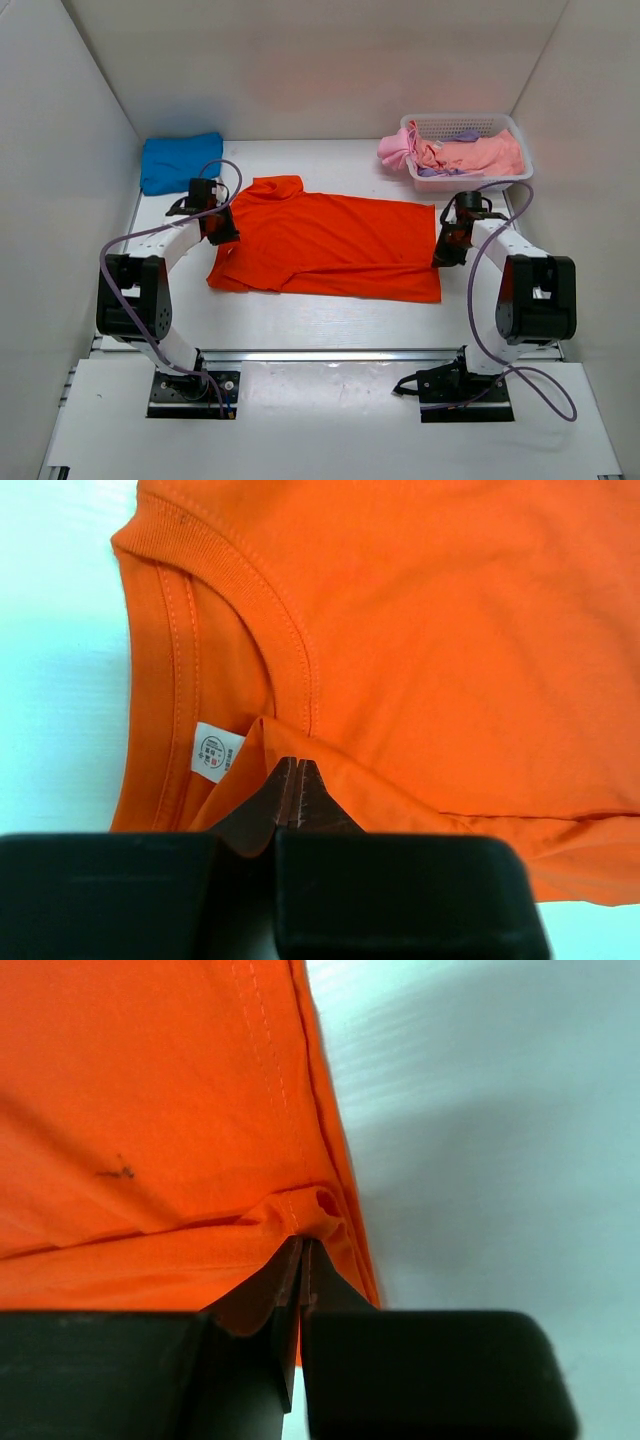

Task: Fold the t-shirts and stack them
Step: Fold the flattened tshirt in 1/3 of the way

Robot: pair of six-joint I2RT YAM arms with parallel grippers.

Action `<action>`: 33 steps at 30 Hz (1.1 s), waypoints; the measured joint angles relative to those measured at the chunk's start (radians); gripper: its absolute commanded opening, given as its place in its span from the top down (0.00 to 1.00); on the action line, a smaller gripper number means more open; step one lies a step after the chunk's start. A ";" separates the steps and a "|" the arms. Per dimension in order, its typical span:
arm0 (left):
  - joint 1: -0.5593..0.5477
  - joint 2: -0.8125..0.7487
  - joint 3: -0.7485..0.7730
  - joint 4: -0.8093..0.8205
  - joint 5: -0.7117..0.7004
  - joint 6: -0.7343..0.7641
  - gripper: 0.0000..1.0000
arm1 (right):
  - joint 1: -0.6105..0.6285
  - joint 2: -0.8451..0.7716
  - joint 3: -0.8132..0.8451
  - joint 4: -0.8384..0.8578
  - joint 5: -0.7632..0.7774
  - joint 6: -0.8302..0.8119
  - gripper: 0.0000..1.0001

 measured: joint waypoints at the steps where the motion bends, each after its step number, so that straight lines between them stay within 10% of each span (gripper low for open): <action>1: 0.000 -0.001 0.003 -0.001 0.000 0.001 1.00 | 0.000 -0.014 0.000 -0.010 0.005 0.000 1.00; 4: 0.000 -0.006 0.006 -0.005 0.002 0.008 0.97 | 0.000 -0.078 -0.006 -0.032 0.010 0.000 1.00; 10: 0.013 -0.010 0.005 -0.021 0.004 0.021 0.59 | 0.003 -0.143 -0.006 -0.052 0.016 0.000 1.00; 21: -0.003 0.027 -0.030 -0.006 -0.004 0.037 0.52 | 0.039 -0.209 -0.046 -0.093 0.023 0.024 1.00; 29: -0.015 0.066 -0.034 0.015 0.009 0.024 1.00 | 0.038 -0.205 -0.064 -0.083 0.024 0.047 0.71; 33: -0.014 0.066 -0.042 0.032 0.022 0.022 1.00 | 0.038 -0.152 -0.064 -0.051 0.032 0.068 0.65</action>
